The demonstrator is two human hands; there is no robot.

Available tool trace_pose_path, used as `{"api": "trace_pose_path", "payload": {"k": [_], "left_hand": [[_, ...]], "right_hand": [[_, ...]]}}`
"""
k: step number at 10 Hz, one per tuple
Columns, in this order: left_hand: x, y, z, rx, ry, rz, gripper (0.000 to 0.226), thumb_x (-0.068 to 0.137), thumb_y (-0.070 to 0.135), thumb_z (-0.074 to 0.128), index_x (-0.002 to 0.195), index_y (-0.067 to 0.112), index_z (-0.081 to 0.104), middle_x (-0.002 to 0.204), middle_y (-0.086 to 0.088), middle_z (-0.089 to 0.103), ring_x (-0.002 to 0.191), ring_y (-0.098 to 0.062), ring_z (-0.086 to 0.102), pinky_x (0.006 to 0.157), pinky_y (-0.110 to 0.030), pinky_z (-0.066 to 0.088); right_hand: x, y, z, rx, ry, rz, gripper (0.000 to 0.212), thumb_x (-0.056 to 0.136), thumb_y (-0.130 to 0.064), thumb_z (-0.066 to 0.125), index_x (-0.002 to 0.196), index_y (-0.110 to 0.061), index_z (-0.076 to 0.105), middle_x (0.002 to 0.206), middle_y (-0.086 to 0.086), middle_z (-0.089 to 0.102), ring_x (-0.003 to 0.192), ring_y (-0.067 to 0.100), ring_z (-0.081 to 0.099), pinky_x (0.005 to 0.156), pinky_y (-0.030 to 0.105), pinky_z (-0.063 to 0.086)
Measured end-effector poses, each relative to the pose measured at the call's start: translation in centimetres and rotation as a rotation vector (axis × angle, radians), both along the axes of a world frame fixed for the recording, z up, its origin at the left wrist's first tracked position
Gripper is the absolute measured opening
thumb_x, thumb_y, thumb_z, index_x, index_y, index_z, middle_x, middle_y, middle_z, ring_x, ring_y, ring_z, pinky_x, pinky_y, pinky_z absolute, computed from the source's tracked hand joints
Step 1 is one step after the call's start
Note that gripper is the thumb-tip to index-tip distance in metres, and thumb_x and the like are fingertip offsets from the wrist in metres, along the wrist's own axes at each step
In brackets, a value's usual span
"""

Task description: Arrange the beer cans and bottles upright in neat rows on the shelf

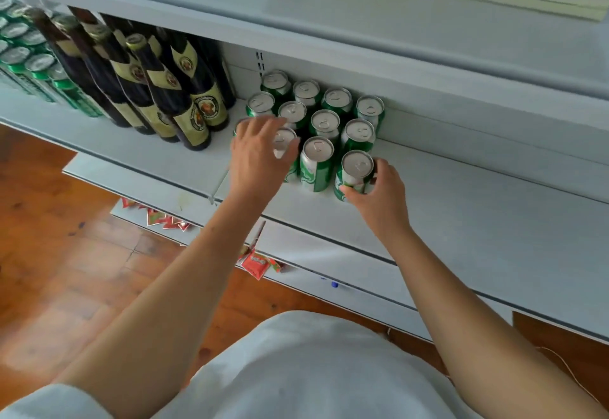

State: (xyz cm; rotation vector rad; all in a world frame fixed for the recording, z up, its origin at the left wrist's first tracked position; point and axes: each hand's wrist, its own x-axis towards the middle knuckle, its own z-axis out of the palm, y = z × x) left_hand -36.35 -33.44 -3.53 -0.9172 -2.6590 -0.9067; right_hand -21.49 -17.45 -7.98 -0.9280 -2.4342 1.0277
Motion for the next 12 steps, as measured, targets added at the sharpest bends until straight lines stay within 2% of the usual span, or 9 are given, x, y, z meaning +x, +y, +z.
{"api": "trace_pose_path", "payload": {"k": [1,3,4,5,6,7,8,10,12], "left_hand": [[-2.2,-1.8,-1.2,-0.082,-0.104,0.035,0.051,0.094,0.042,0.057,0.139,0.019,0.053,0.140,-0.006,0.051,0.131,-0.029,0.041,0.106,-0.044,0.038],[-3.4,-2.9,-2.6,-0.049,-0.056,-0.028,0.049,0.090,0.038,0.064,0.132,0.013,0.059,0.137,-0.008,0.053,0.129,-0.031,0.041,0.106,-0.043,0.037],[-4.3,-3.0,-2.7,0.029,-0.068,0.061,0.048,0.091,0.044,0.057,0.131,0.017,0.059,0.134,-0.004,0.055,0.125,-0.029,0.043,0.103,-0.045,0.040],[-5.5,-2.4,-2.4,0.112,-0.244,0.158,0.060,0.094,0.047,0.052,0.145,0.017,0.042,0.146,-0.009,0.042,0.135,-0.030,0.035,0.110,-0.044,0.034],[-6.8,-1.0,-2.0,0.108,-0.437,0.166,0.070,0.096,0.051,0.048,0.154,0.021,0.025,0.157,-0.009,0.027,0.143,-0.027,0.029,0.115,-0.042,0.029],[-7.5,-0.4,-2.0,0.036,-0.506,0.091,0.069,0.096,0.053,0.048,0.154,0.024,0.025,0.156,-0.010,0.028,0.137,-0.024,0.039,0.113,-0.040,0.035],[-7.7,-0.5,-2.0,-0.010,-0.476,0.065,0.067,0.095,0.050,0.051,0.153,0.024,0.029,0.151,-0.009,0.034,0.130,-0.021,0.046,0.109,-0.040,0.040],[-7.6,-0.4,-1.8,-0.088,-0.436,0.043,0.069,0.096,0.048,0.052,0.154,0.022,0.025,0.155,-0.008,0.029,0.137,-0.020,0.037,0.108,-0.029,0.030],[-7.6,-2.5,-1.3,-0.299,-0.277,-0.006,0.073,0.096,0.058,0.042,0.155,0.024,0.016,0.158,-0.010,0.023,0.143,-0.035,0.027,0.111,-0.054,0.033]], "right_hand": [[-1.0,-0.8,-0.4,-0.017,0.016,-0.031,0.059,0.073,-0.037,0.082,0.117,-0.010,0.053,0.110,0.007,0.057,0.097,0.021,0.055,0.080,0.028,0.043],[-1.4,-1.0,-0.6,-0.014,0.013,-0.051,0.064,0.073,-0.037,0.082,0.123,-0.008,0.052,0.115,0.010,0.057,0.103,0.026,0.056,0.081,0.026,0.040],[-1.6,-0.6,-0.2,-0.017,-0.055,0.040,0.094,0.070,-0.051,0.080,0.141,-0.008,0.038,0.137,0.014,0.045,0.126,0.029,0.043,0.101,0.034,0.039],[-1.7,-0.6,0.8,-0.051,-0.089,0.059,0.110,0.079,-0.067,0.058,0.155,-0.007,0.005,0.160,0.015,0.013,0.147,0.026,0.013,0.120,0.040,0.017],[-2.9,-0.1,1.4,-0.338,0.017,-0.051,0.096,0.090,-0.065,0.045,0.155,-0.018,-0.007,0.164,0.003,0.001,0.150,0.016,0.006,0.122,0.038,0.010],[-4.7,0.2,1.3,-0.600,0.029,-0.124,0.096,0.086,-0.073,0.044,0.155,-0.028,-0.005,0.161,0.001,0.020,0.144,0.019,0.030,0.117,0.040,0.026],[-5.4,0.2,0.7,-0.609,0.058,-0.138,0.096,0.086,-0.067,0.053,0.156,-0.027,0.000,0.160,0.000,0.022,0.145,0.020,0.028,0.117,0.042,0.028],[-5.3,0.1,0.7,-0.623,0.052,-0.135,0.101,0.081,-0.070,0.056,0.155,-0.028,0.003,0.160,0.001,0.023,0.144,0.021,0.028,0.117,0.044,0.029],[-1.9,-1.4,3.7,-0.249,0.081,-0.289,0.078,0.097,-0.055,0.042,0.154,-0.007,0.019,0.160,0.010,0.022,0.147,0.021,0.021,0.118,0.031,0.017]]}}
